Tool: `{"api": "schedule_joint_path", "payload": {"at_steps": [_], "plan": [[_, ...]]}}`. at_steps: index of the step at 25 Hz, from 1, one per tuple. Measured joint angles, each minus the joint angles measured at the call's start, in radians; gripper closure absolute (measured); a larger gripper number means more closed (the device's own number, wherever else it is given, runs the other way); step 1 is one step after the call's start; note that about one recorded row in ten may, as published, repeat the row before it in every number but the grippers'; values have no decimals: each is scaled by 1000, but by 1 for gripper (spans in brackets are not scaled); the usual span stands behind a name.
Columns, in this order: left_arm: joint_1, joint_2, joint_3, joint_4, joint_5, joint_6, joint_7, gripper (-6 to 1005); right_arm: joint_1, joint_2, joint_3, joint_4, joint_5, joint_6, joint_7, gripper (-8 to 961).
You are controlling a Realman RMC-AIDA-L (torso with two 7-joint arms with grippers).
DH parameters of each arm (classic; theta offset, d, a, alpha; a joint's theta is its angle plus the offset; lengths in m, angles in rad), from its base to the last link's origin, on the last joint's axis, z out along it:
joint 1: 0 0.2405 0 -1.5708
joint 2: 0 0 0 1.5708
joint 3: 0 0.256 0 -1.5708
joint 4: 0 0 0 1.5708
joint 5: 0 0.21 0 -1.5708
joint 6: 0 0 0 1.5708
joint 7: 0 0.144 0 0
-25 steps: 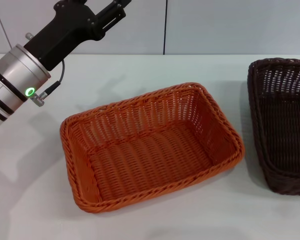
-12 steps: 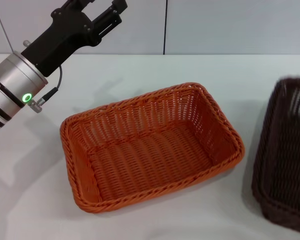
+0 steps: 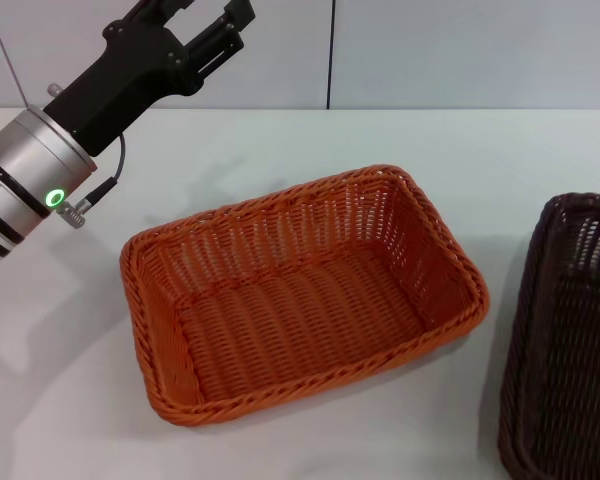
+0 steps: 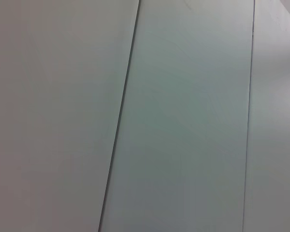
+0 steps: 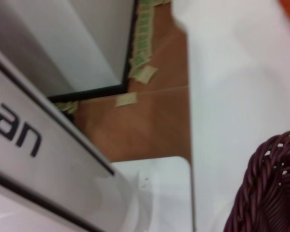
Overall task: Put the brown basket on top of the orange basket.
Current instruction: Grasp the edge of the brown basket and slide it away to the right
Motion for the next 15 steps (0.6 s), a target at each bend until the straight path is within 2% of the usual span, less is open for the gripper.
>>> {"api": "schedule_joint_path", "payload": {"at_steps": [9, 12, 15], "plan": [[1, 0, 1, -12, -6, 3, -1, 219, -11, 44, -120, -2, 20, -9, 0, 332], [1, 0, 1, -13, -10, 3, -1, 219, -6, 46, -141, 5, 31, -9, 0, 331], [1, 0, 1, -15, -10, 3, -1, 219, -1, 36, -132, 6, 62, -7, 0, 331]]}}
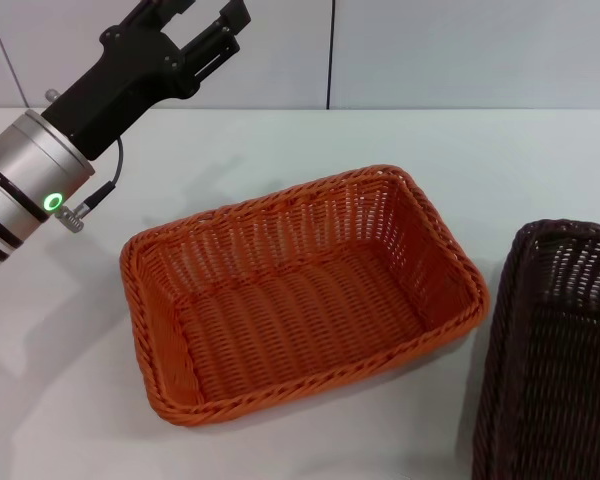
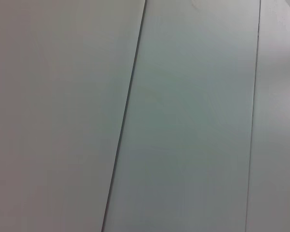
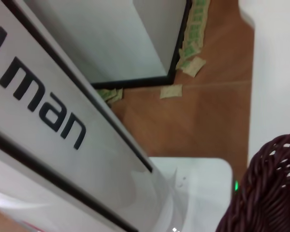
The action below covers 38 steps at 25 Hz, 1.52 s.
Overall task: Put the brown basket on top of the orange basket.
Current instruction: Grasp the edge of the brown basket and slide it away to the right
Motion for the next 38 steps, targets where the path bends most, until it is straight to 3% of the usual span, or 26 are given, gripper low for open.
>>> {"api": "schedule_joint_path", "payload": {"at_steps": [8, 13, 17, 21, 27, 33, 38], "plan": [[0, 2, 0, -9, 0, 2, 0, 219, 11, -41, 60, -10, 69, 1, 0, 331], [0, 3, -1, -9, 0, -4, 6, 219, 14, -101, 66, -5, 243, -1, 15, 331], [0, 4, -6, -9, 0, -5, 8, 219, 15, -123, 75, -7, 323, 1, 26, 331], [1, 5, -8, -9, 0, -4, 8, 220, 39, -139, 184, -10, 304, 8, 31, 331], [1, 6, -9, -9, 0, -6, 9, 220, 94, -184, 385, 4, 208, 60, 38, 332], [1, 6, -7, -15, 0, -8, 10, 220, 102, -200, 426, 6, 130, 222, 52, 332], [1, 6, -5, -21, 0, -3, 9, 229, 94, -183, 420, 13, 77, 337, 52, 332]]}}
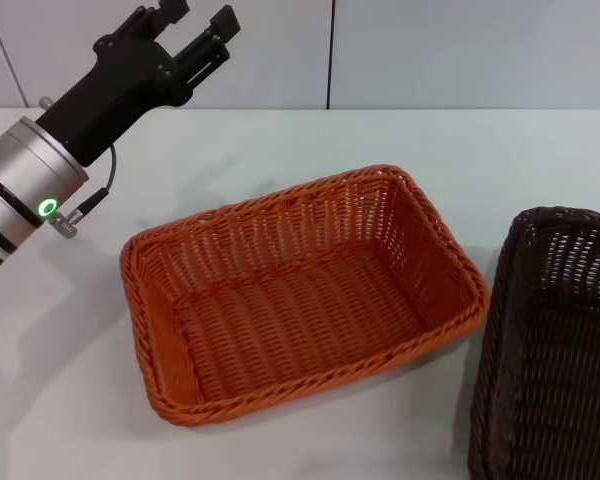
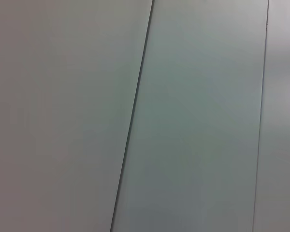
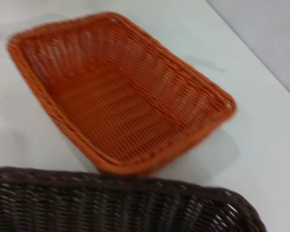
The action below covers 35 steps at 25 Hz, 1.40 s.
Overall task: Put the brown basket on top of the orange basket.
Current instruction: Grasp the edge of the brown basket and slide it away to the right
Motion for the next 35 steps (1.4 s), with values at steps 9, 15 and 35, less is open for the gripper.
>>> {"api": "schedule_joint_path", "payload": {"at_steps": [9, 15, 35], "plan": [[7, 0, 2, -1, 0, 5, 1, 304, 5, 23, -3, 66, -71, 178, -7, 332], [11, 0, 1, -1, 0, 5, 0, 310, 7, 21, -19, 123, -100, 235, -10, 332], [0, -2, -5, -33, 0, -6, 2, 310, 19, 23, -54, 300, -122, 378, -66, 500]]}}
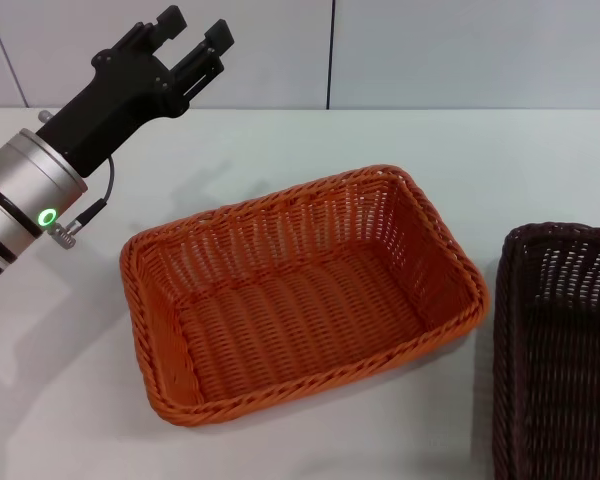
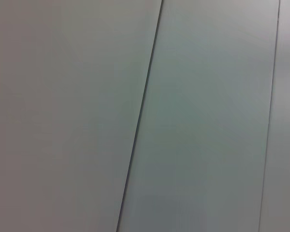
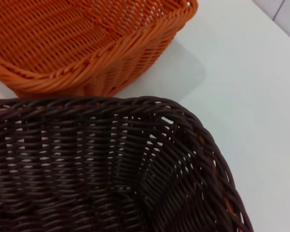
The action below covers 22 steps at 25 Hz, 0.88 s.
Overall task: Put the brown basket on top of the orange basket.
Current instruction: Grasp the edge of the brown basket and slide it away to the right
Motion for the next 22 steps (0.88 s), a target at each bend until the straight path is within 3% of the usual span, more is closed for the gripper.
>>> {"api": "schedule_joint_path", "payload": {"at_steps": [11, 16, 17, 18, 19, 20, 22], "plan": [[-13, 0, -3, -6, -1, -2, 2, 310, -6, -10, 2, 8, -2, -29, -8, 569], [-20, 0, -3, -6, -1, -3, 4, 310, -8, -42, 11, 23, -3, -115, -4, 575], [-21, 0, -2, -7, -1, -4, 6, 310, -8, -58, 22, 26, -3, -151, 8, 576], [-24, -1, -2, -9, -1, -5, 10, 310, -8, -58, 22, 26, -3, -151, 8, 577], [-31, -2, -2, -17, -1, -6, 15, 310, -8, -74, 42, 26, -4, -179, 22, 578], [-31, -2, -2, -17, -1, -6, 15, 310, -8, -74, 42, 26, -4, -179, 22, 579], [-47, -2, -2, -40, -2, -6, 17, 310, -10, -101, 68, 27, -5, -212, 40, 581]]}}
